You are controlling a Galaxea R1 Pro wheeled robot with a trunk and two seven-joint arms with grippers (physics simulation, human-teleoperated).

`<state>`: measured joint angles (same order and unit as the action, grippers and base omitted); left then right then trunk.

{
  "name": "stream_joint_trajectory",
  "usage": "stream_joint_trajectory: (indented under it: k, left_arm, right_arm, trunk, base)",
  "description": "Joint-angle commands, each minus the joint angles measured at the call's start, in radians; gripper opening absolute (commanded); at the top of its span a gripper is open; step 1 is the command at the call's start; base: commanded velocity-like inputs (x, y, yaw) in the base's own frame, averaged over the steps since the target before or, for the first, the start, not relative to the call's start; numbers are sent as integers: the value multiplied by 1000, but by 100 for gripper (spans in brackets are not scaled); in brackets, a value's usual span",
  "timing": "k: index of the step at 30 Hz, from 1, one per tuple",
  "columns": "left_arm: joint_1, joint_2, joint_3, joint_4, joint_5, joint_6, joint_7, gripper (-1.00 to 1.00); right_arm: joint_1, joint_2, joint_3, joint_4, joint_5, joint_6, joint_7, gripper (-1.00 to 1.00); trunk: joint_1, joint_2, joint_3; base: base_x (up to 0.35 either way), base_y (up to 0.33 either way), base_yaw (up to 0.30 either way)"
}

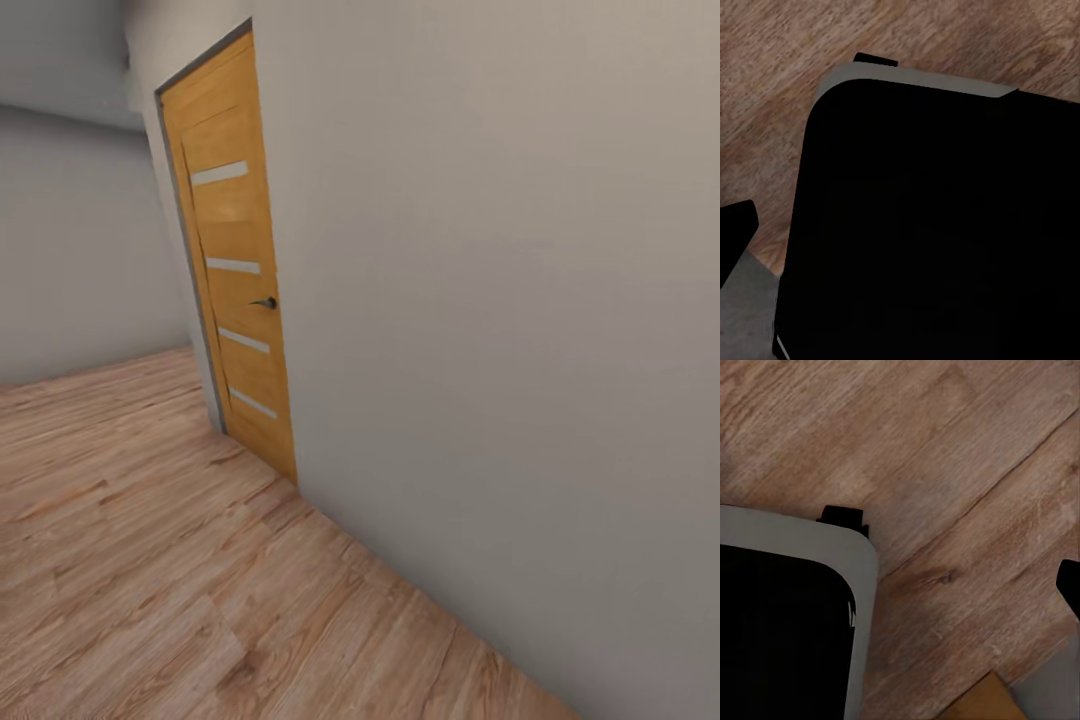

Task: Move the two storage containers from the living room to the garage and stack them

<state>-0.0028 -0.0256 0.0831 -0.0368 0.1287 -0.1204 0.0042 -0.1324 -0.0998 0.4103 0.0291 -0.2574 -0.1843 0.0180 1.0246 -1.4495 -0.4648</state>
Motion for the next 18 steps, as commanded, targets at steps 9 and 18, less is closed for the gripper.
stream_joint_trajectory:
  k: [9,18]
  left_arm:
    - [0,0,7,0,2,-2,0,100]
    - [0,0,7,0,2,-2,0,100]
  right_arm:
    - [-2,-1,9,3,-9,-6,2,100]
    - [-1,-1,10,2,-8,-6,2,100]
  trunk:
    - [0,0,-1]
    - [0,0,-1]
  base:
    - [247,0,276]
    - [247,0,276]
